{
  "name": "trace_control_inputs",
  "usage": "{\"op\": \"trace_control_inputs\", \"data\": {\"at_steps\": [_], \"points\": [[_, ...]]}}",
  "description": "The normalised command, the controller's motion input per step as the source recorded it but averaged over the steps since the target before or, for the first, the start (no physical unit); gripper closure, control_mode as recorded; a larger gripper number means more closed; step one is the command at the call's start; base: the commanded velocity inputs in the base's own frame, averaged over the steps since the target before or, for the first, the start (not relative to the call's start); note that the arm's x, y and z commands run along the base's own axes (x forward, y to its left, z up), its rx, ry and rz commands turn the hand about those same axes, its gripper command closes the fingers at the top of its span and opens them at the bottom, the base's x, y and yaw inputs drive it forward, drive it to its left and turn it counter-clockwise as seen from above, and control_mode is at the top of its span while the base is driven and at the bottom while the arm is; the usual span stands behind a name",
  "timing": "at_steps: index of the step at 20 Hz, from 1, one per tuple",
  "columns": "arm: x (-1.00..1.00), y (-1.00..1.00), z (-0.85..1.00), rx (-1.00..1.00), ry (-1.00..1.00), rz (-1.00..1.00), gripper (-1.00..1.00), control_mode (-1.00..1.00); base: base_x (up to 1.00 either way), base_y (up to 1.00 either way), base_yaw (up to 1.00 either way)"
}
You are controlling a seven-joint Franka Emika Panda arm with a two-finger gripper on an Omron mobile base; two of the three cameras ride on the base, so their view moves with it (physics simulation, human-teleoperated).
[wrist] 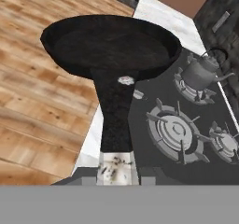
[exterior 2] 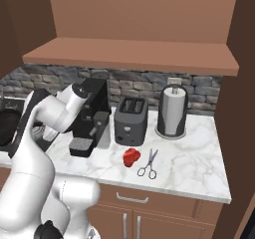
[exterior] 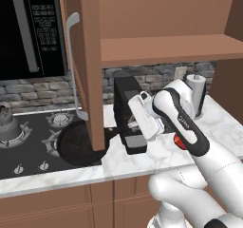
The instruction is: Pick the pan from the cabinet and place it on the stove. Then turn on the stove burner for the pan.
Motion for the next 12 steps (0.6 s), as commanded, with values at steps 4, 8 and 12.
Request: {"op": "trace_control_inputs", "data": {"at_steps": [4, 8, 12], "points": [[0.01, 0.01, -0.25, -0.01, 0.06, 0.0, 1.0, -1.0, 0.0, 0.0, 0.0], [0.01, 0.01, -0.34, 0.0, 0.03, -0.04, 1.0, -1.0, 0.0, 0.0, 0.0], [0.0, 0.18, -0.24, 0.0, 0.0, -0.1, 1.0, -1.0, 0.0, 0.0, 0.0]]}}
